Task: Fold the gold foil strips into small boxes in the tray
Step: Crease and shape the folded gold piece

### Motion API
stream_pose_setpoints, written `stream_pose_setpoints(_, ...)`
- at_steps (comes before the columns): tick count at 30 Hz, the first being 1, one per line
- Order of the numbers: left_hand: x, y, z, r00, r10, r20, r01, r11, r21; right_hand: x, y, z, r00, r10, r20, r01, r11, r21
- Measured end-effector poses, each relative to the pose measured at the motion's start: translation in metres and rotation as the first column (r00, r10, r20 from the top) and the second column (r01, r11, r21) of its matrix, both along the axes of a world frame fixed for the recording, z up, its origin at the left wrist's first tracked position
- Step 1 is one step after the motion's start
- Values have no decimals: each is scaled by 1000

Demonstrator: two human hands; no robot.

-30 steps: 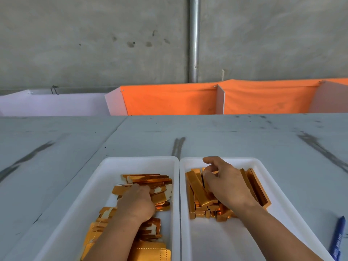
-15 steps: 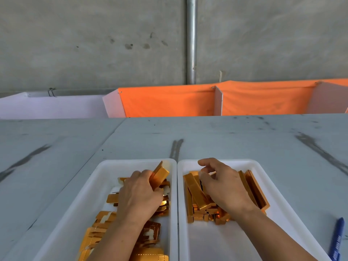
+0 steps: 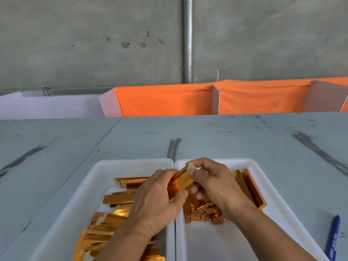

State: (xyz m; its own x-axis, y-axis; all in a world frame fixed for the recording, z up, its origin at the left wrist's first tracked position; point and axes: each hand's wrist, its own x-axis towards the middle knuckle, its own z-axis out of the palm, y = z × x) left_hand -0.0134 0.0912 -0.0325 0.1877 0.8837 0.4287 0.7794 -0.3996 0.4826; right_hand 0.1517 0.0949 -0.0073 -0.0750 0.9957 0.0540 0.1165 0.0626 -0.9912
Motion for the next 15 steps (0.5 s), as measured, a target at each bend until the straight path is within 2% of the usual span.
stream_pose_setpoints(10,5,1,-3,997,-17,-78,19,999,28,-1,0,1,999,-16,-45,16,1000,3)
stream_pose_setpoints(15,7,3,-6,996,25,-85,-23,999,23,-2,-1,-2,991,-133,8,131,983,128)
